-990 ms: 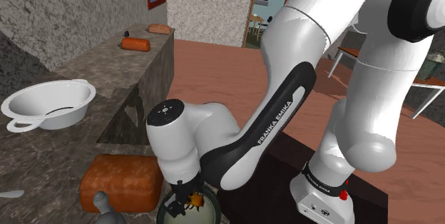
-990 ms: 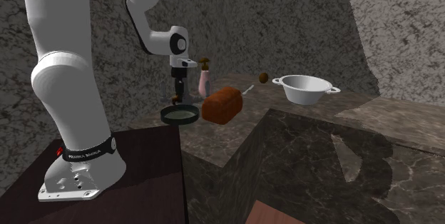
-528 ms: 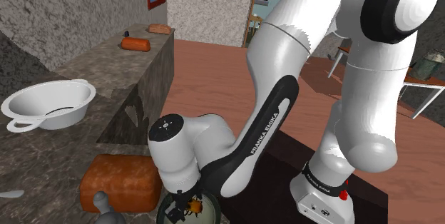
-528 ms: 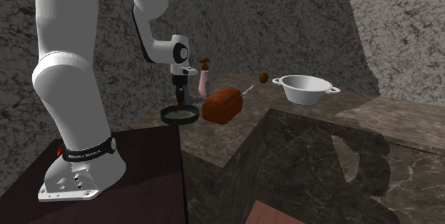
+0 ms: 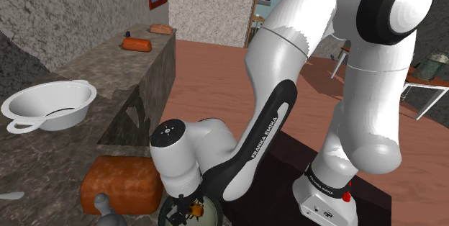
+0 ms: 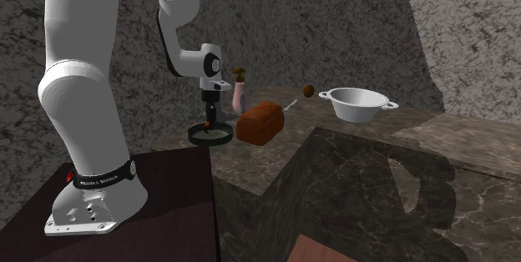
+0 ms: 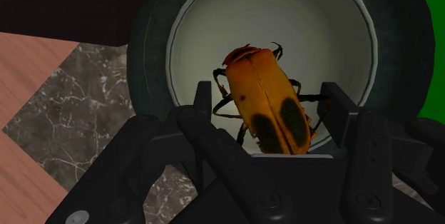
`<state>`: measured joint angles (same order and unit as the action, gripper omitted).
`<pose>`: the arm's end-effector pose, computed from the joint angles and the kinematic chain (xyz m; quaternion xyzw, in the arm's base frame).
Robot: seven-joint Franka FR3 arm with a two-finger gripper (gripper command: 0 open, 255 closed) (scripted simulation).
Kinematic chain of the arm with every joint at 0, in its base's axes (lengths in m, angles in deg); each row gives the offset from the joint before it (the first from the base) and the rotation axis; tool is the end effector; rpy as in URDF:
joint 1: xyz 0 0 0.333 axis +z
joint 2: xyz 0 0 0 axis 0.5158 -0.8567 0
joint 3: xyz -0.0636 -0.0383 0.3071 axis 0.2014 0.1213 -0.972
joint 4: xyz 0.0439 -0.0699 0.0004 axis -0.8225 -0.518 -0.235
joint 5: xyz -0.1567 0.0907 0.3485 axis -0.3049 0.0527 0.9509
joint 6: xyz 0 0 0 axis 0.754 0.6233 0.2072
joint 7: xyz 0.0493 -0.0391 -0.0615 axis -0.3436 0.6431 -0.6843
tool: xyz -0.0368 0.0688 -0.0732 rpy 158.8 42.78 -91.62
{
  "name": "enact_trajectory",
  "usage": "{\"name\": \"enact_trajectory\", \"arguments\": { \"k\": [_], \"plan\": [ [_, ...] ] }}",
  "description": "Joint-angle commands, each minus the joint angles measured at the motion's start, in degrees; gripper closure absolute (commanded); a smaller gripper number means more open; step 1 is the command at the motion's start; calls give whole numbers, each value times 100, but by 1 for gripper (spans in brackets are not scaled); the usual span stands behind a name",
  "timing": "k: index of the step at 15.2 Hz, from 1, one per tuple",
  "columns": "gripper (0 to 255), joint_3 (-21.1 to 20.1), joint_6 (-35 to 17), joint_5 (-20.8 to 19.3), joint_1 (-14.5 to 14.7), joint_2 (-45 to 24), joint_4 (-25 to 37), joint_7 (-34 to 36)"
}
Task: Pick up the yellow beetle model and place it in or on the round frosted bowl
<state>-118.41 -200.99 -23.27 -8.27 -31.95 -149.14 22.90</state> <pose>0.2807 0.3852 0.1859 0.9949 0.0403 -0.0541 0.0746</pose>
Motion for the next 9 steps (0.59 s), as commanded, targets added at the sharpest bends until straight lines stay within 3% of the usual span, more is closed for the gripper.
{"name": "enact_trajectory", "arguments": {
  "k": [1,2,7,9],
  "plan": [
    [255,1,-1,-1,0,-1,0,1],
    [0,1,-1,-1,0,-1,0,1],
    [0,1,-1,-1,0,-1,0,1],
    [0,-188,348,323,-119,338,64,-224]
  ]
}}
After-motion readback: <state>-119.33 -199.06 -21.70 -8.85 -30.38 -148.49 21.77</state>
